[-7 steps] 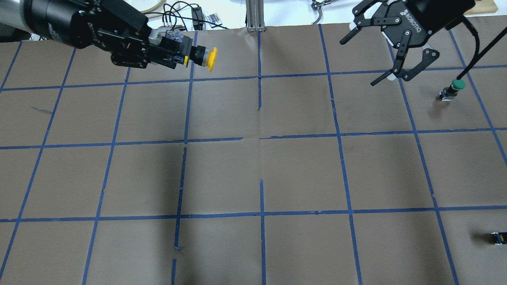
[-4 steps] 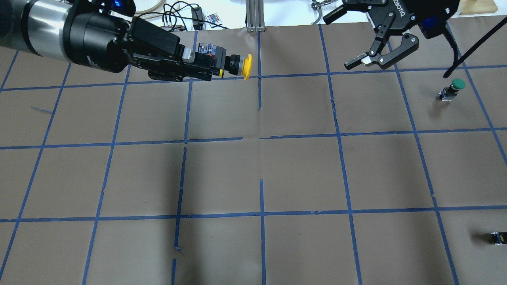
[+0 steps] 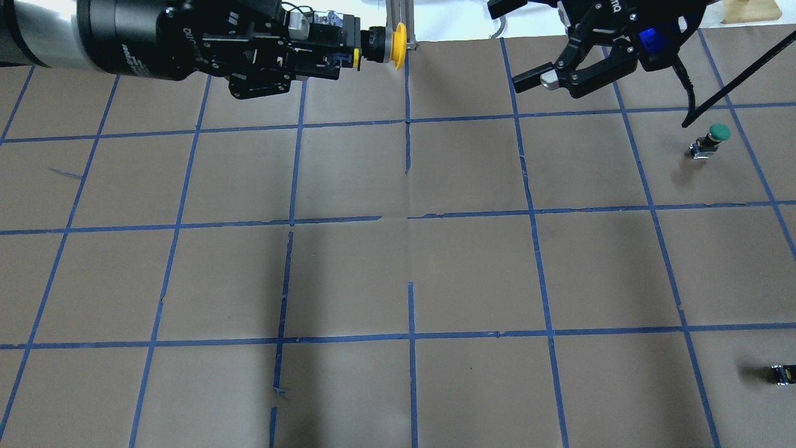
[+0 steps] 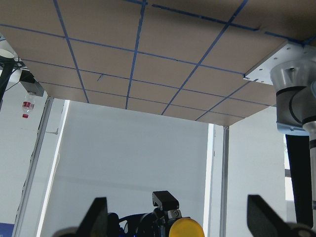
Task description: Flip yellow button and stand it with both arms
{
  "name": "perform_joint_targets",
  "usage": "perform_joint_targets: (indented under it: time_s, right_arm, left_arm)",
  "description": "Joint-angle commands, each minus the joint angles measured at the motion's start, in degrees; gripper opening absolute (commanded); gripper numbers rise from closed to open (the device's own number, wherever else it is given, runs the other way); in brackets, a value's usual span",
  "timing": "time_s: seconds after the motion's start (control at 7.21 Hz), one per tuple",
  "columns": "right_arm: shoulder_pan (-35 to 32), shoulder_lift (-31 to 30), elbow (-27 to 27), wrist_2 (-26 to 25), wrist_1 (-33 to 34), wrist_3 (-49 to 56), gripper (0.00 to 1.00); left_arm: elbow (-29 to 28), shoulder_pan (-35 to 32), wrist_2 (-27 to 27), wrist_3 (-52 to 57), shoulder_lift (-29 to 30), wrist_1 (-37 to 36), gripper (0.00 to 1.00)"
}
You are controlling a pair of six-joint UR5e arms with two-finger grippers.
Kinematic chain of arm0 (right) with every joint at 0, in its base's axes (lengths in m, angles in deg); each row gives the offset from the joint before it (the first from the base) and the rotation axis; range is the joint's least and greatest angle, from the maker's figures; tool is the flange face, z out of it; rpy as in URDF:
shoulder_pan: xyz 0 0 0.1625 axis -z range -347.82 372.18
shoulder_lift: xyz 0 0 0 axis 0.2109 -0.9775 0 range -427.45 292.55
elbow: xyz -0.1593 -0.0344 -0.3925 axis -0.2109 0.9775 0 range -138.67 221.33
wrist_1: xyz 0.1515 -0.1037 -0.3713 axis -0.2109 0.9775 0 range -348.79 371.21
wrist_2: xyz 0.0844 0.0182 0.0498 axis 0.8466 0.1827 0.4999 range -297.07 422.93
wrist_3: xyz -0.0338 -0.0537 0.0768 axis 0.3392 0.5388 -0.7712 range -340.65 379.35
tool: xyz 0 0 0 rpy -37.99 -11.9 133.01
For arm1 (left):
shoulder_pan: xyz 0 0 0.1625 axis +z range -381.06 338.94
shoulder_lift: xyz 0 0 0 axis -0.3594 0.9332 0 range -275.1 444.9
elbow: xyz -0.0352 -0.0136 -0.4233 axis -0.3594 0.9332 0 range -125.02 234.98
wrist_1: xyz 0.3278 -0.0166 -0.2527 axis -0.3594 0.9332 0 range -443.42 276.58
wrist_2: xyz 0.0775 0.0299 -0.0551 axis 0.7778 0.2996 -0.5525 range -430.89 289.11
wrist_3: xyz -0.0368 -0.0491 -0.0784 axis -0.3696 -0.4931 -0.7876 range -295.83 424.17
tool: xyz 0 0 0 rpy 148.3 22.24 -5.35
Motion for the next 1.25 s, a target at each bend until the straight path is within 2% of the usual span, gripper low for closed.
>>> perform_joint_targets:
  time_s: [0.0,0.14,0.28,0.42,0.69,0.83,1.11]
  right_arm:
    - [-0.3,-1.8,-0.6,5.2,-1.1,-0.2,1.00]
    - [-0.8,-2.0,-0.6,7.7,-2.5,-0.3,1.00]
    - [-1.7,-2.1,-0.7,8.1,-4.0,-0.2,1.00]
    - [-2.9,-2.2,-1.3,10.1,-4.5,-0.2,1.00]
    - [-3.9,-2.9,-3.5,10.7,-4.6,-0.1,0.99]
    - [-3.9,-3.4,-3.6,11.8,-4.5,-0.2,0.99]
    - [-5.1,-3.1,-3.6,15.8,-4.3,-0.2,0.99]
  left_arm:
    - [-0.6,0.1,-0.3,-6.4,0.2,-0.7,0.15]
    - [0.4,0.1,-0.3,-7.5,0.2,-5.4,0.15]
    - [0.9,-0.3,-0.2,-15.0,0.0,-13.4,0.15]
    - [1.2,-0.5,-0.4,-18.2,-0.2,-15.9,0.15]
    - [1.7,-1.2,-2.1,-21.9,-0.7,-16.5,0.15]
    - [1.7,-1.6,-5.1,-24.4,-1.1,-16.8,0.15]
    - [2.0,-1.6,-5.3,-25.6,-1.2,-19.2,0.15]
